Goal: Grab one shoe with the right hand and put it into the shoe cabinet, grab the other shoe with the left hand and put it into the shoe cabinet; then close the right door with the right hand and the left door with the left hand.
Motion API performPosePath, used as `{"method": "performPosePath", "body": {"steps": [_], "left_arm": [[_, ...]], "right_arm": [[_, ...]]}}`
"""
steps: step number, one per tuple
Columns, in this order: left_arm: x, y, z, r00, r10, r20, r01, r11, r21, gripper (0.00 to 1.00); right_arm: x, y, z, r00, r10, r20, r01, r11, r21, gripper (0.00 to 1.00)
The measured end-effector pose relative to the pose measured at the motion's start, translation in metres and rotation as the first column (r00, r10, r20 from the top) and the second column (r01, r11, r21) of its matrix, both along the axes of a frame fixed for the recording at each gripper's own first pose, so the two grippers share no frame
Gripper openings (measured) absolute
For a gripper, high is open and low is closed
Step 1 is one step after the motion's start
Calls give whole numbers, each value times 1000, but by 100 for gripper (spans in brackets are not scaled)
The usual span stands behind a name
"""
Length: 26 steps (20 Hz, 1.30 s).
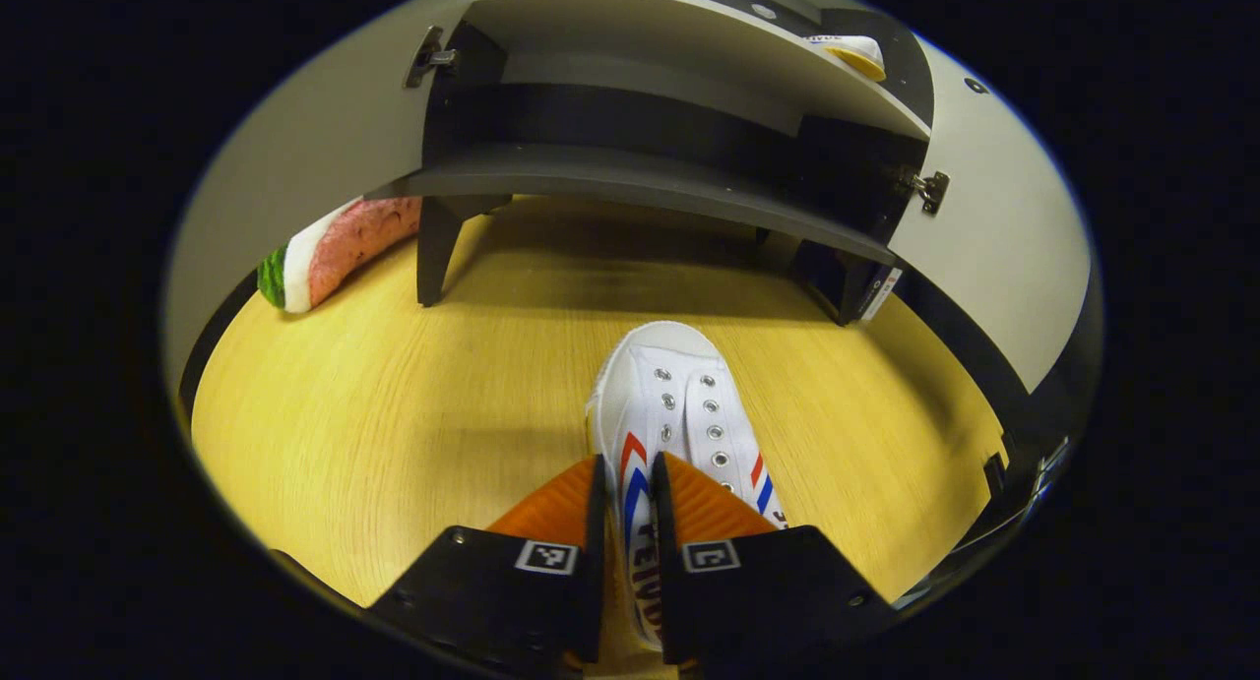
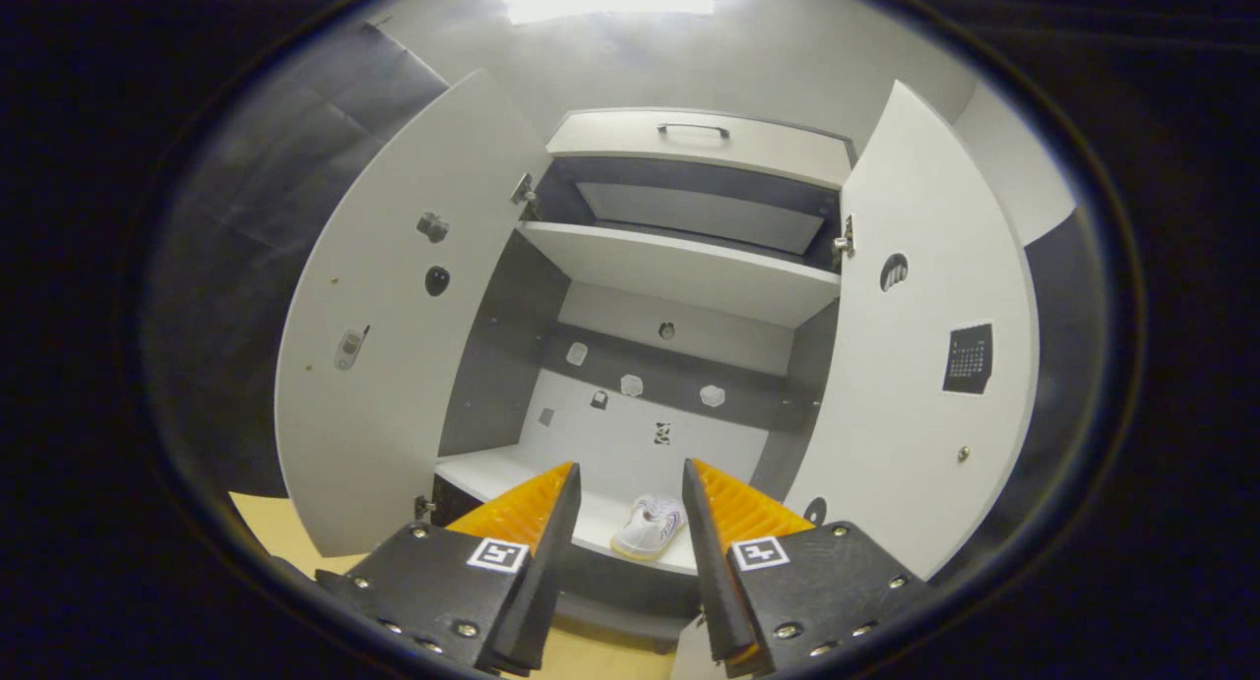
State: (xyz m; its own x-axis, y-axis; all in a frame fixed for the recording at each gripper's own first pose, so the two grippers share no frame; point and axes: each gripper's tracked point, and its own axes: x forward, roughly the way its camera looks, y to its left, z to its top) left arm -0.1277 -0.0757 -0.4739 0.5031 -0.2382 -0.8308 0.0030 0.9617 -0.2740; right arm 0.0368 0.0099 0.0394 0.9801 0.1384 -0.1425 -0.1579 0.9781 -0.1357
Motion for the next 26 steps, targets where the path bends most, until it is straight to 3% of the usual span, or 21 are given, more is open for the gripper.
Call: {"method": "performPosePath", "body": {"steps": [2,6,10,14,20,26], "left_arm": [[-1,1,1,1000,-10,-2,10,1000,11,15],[13,13,28,998,-32,50,26,992,126,13],[38,18,94,983,-14,181,-2,996,85,13],[82,23,182,925,32,379,-55,997,51,13],[166,36,293,818,39,573,-121,987,105,12],[265,30,324,795,86,600,-176,980,92,12]], "right_arm": [[-3,-4,1,1000,-8,5,8,1000,0,61],[-14,-19,3,999,-32,27,33,999,-34,61],[-27,-26,1,998,-42,50,47,995,-85,61],[-43,-28,0,996,-32,78,41,992,-119,60],[-57,-40,-6,997,-27,76,34,995,-93,61],[-73,-66,-17,998,-39,58,42,998,-50,60]]}}
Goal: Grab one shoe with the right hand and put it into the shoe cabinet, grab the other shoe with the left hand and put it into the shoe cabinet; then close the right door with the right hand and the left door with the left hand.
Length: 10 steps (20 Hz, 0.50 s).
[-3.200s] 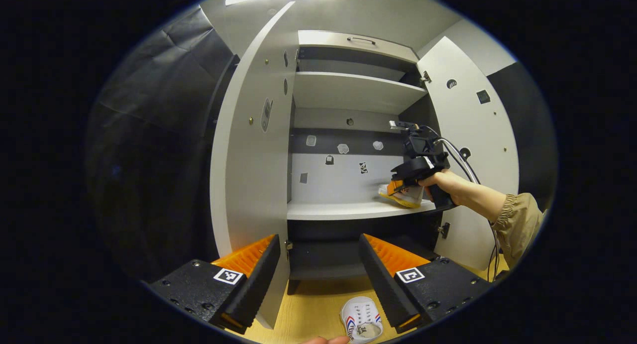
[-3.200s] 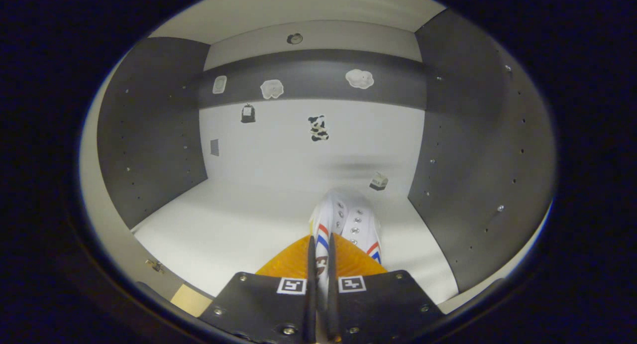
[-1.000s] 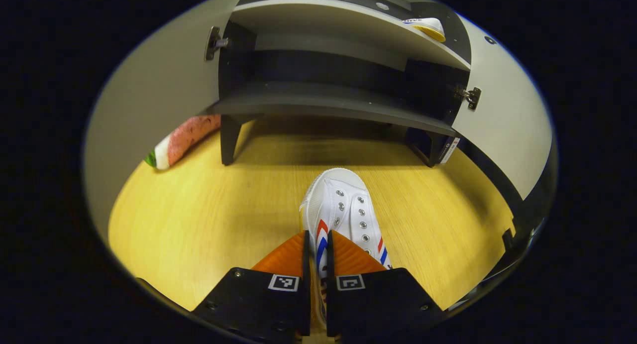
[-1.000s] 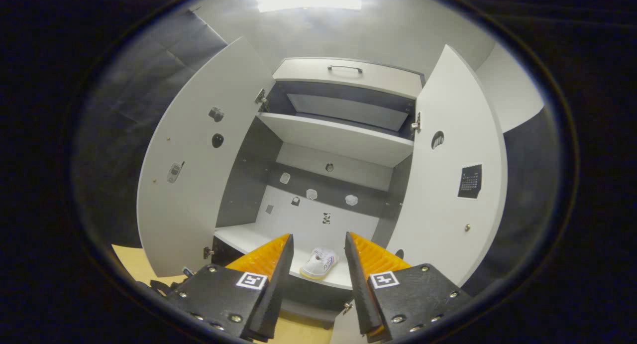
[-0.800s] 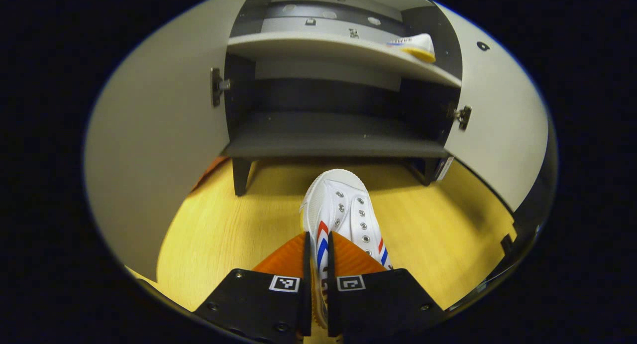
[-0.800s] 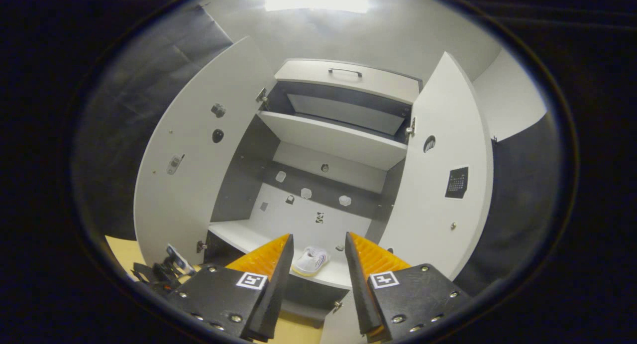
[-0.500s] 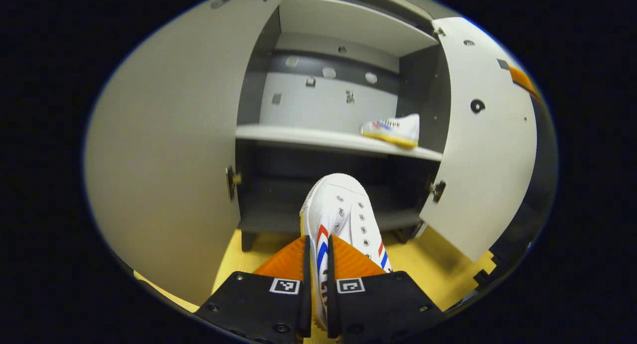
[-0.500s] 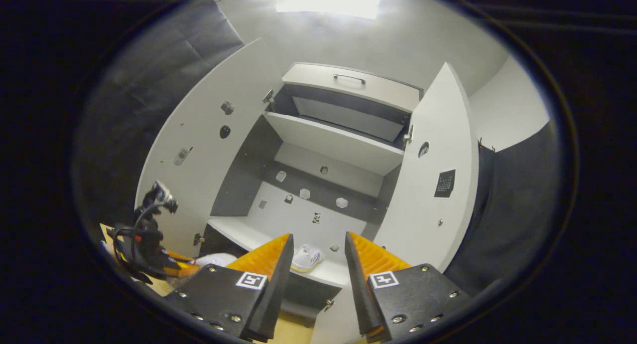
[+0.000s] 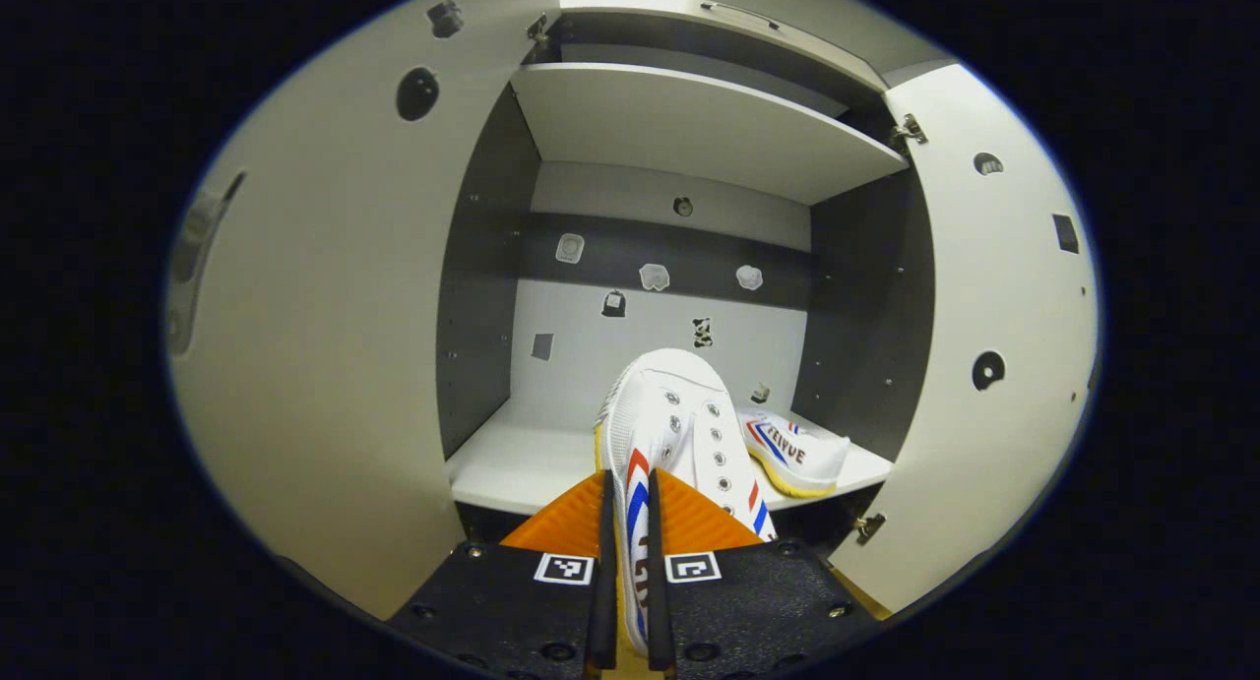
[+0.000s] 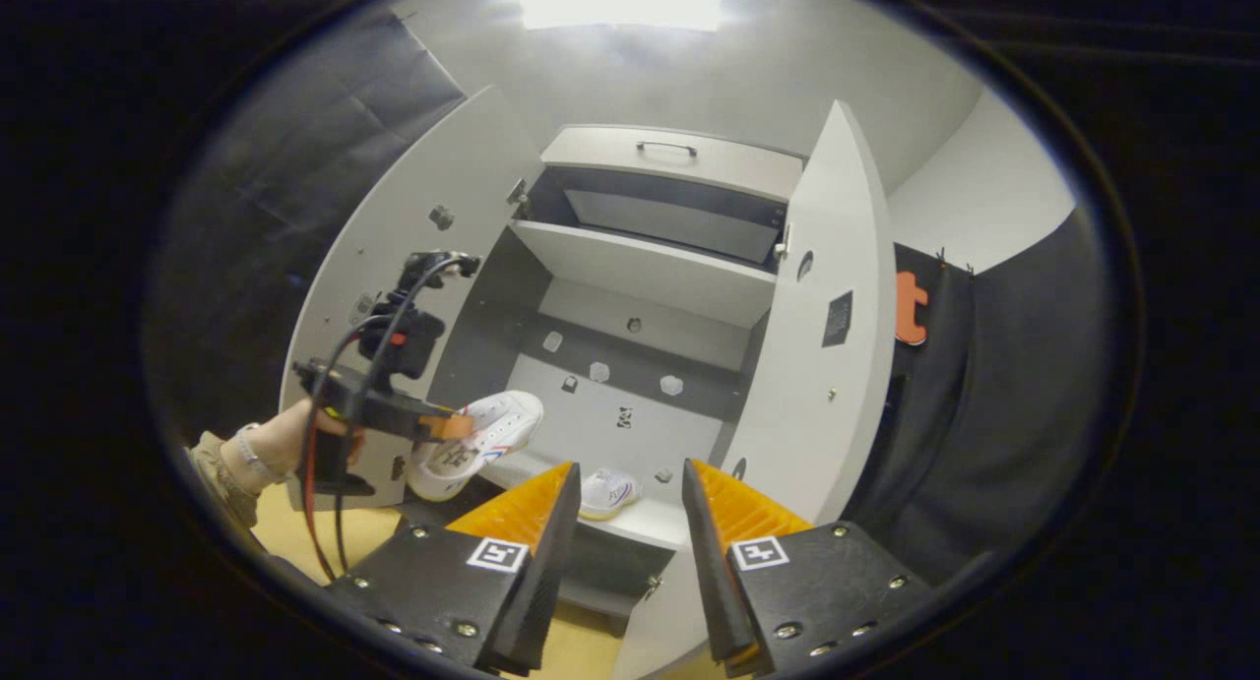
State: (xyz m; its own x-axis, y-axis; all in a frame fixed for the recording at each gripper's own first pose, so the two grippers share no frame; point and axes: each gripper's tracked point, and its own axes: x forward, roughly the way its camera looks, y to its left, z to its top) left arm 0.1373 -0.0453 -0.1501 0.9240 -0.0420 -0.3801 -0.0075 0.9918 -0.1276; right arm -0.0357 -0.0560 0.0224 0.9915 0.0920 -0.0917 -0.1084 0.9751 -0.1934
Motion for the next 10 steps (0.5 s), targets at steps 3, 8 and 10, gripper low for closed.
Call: {"method": "performPosePath", "body": {"steps": [3,8,10], "left_arm": [[43,1,-9,999,33,-23,-32,999,18,12],[102,2,-31,995,66,-74,-66,998,9,12],[116,6,-44,993,72,-94,-65,995,81,12]], "right_arm": [[-7,-21,-3,1000,-23,2,23,1000,6,60],[-19,-51,-17,998,-47,-46,49,998,32,61],[-25,-49,-23,997,-24,-67,29,997,72,61]]}}
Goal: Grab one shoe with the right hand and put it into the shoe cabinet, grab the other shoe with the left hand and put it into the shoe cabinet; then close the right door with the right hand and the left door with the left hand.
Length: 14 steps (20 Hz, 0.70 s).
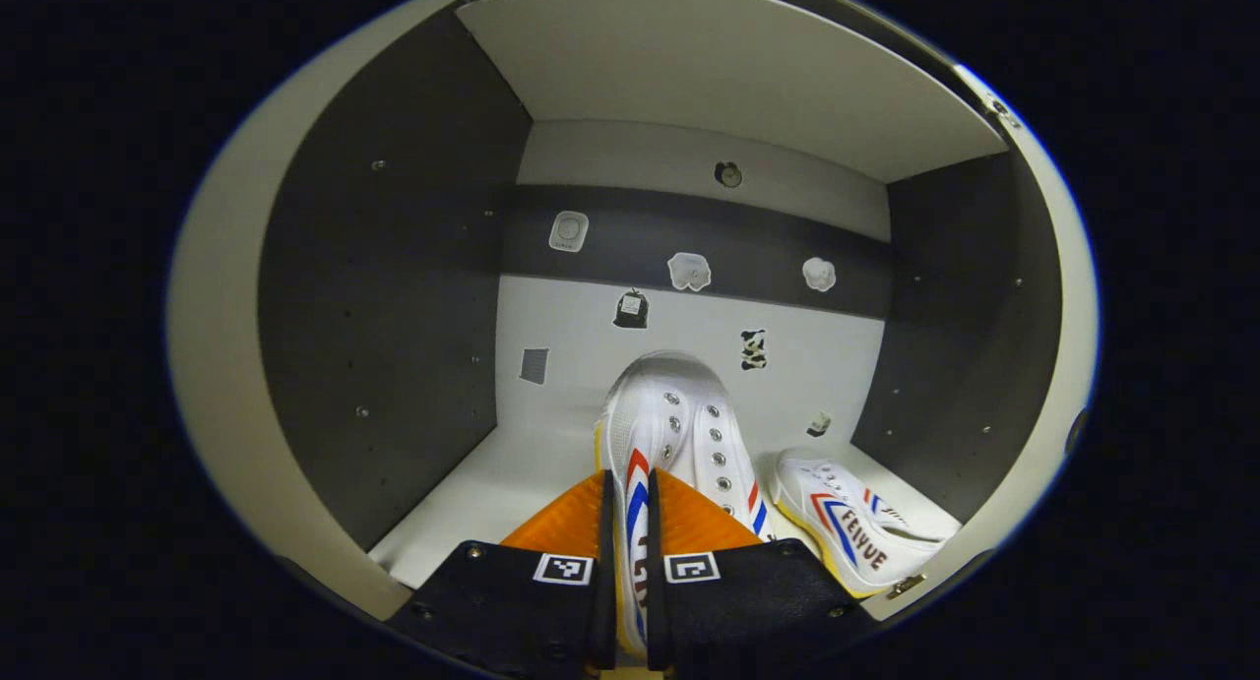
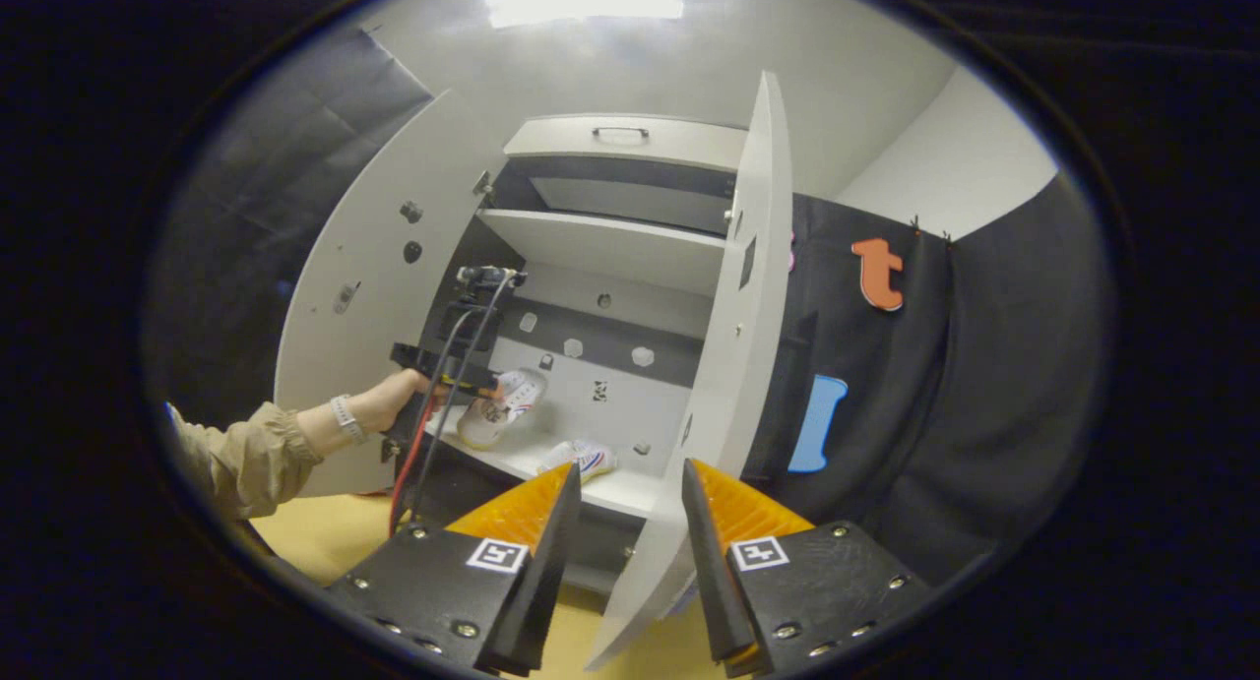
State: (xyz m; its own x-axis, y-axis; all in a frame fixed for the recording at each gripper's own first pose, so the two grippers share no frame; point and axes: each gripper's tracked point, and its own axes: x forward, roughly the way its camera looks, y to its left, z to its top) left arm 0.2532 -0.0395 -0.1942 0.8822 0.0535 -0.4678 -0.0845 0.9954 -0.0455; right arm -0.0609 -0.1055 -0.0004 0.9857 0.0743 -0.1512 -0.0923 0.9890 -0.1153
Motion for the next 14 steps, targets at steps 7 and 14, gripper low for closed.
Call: {"method": "performPosePath", "body": {"steps": [7,14], "left_arm": [[4,-7,-5,1000,-3,19,3,1000,2,63],[-57,-24,51,990,-93,104,93,996,5,78]], "right_arm": [[-10,-1,2,1000,24,20,-24,1000,5,62],[-30,-10,33,997,-8,77,6,1000,16,61]]}}
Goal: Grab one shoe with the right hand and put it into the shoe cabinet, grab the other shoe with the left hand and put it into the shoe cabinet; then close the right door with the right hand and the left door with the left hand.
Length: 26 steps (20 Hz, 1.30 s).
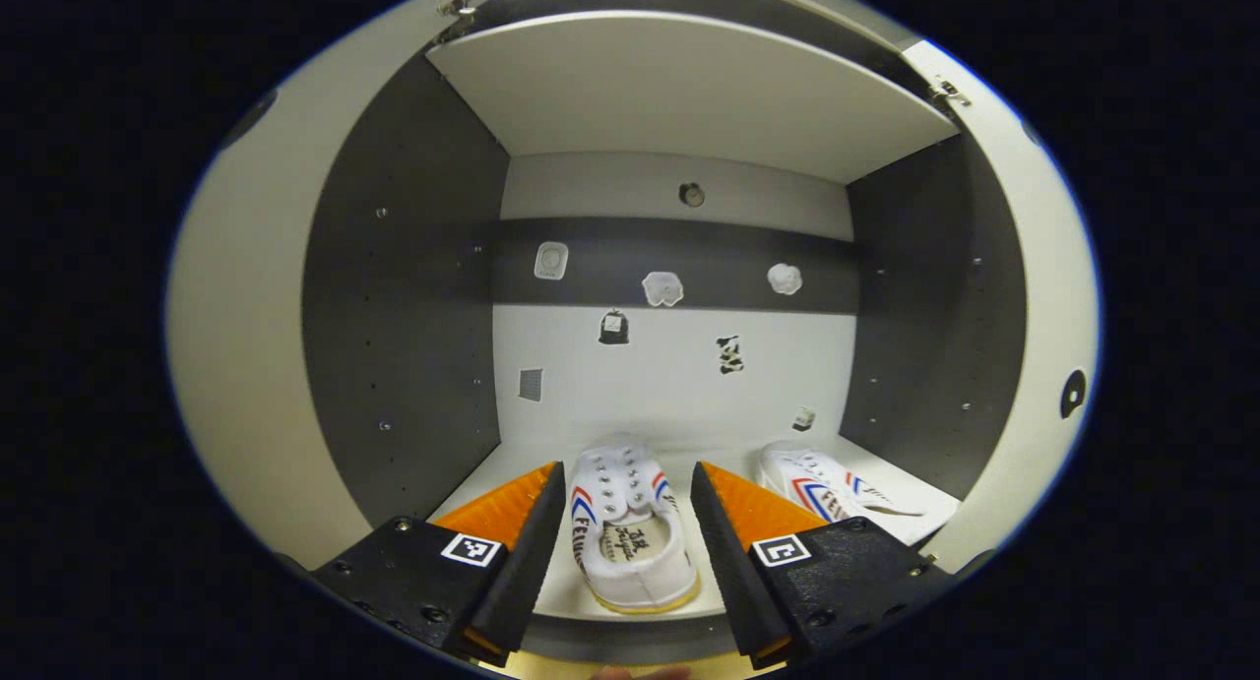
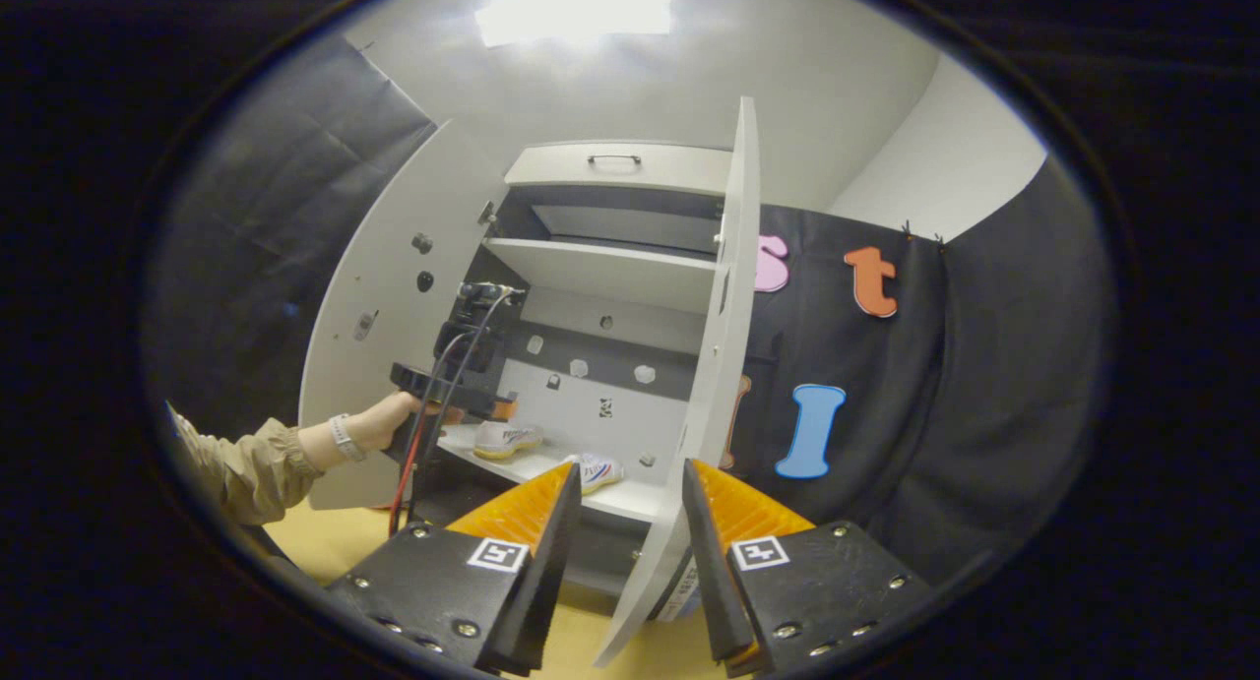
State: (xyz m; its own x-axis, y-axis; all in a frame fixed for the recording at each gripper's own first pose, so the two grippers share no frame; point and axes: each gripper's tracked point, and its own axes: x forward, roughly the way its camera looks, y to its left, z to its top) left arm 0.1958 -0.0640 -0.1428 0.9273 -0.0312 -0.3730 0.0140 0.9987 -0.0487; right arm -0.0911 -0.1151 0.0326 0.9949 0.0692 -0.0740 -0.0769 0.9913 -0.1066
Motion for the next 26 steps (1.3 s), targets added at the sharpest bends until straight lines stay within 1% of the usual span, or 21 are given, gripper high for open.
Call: {"method": "performPosePath", "body": {"steps": [3,5,6,7,8,10,12,13,17,18,19,20,21,22,23,24,25,26], "left_arm": [[-39,-15,34,997,-73,35,73,997,9,82],[-63,-27,61,988,-125,88,124,992,7,82],[-75,-30,72,984,-139,108,139,990,8,84],[-87,-32,82,981,-152,124,152,988,6,90],[-98,-35,91,977,-163,137,164,986,1,93],[-120,-33,105,973,-174,149,176,984,0,93],[-136,-28,114,971,-182,157,183,983,6,93],[-144,-25,116,971,-182,154,183,983,7,93],[-163,-3,122,975,-161,154,161,987,11,93],[-167,3,123,976,-153,154,152,988,18,96],[-172,8,123,977,-150,153,148,989,25,93],[-176,11,124,977,-147,152,144,989,28,93],[-182,14,124,978,-148,149,145,989,30,94],[-187,16,126,977,-149,151,147,989,29,93],[-191,18,129,977,-149,155,147,989,25,97],[-196,22,131,977,-143,158,141,990,22,94],[-202,27,136,977,-135,166,133,991,23,93],[-206,32,141,976,-125,177,122,992,27,93]], "right_arm": [[-4,-15,18,999,-46,26,46,999,-3,61],[-3,-27,28,996,-84,43,84,996,0,64],[-1,-36,32,993,-111,51,111,994,4,68],[3,-41,34,991,-124,54,124,992,10,72],[6,-48,32,988,-145,50,145,989,11,82],[15,-69,26,981,-193,35,193,981,18,84],[24,-86,20,973,-232,13,231,972,38,94],[29,-94,14,969,-245,-6,245,968,56,94],[48,-104,-8,967,-237,-95,251,953,171,94],[52,-106,-12,967,-229,-108,247,950,194,93],[53,-104,-15,968,-219,-124,243,943,226,93],[53,-102,-15,970,-202,-138,233,935,268,89],[53,-100,-17,971,-183,-153,222,928,300,92],[54,-97,-19,973,-163,-161,208,923,323,92],[56,-95,-21,974,-150,-169,200,921,334,92],[57,-94,-21,974,-145,-172,196,922,334,89],[57,-92,-21,975,-143,-169,191,928,321,89],[57,-90,-20,975,-146,-165,191,933,304,92]]}}
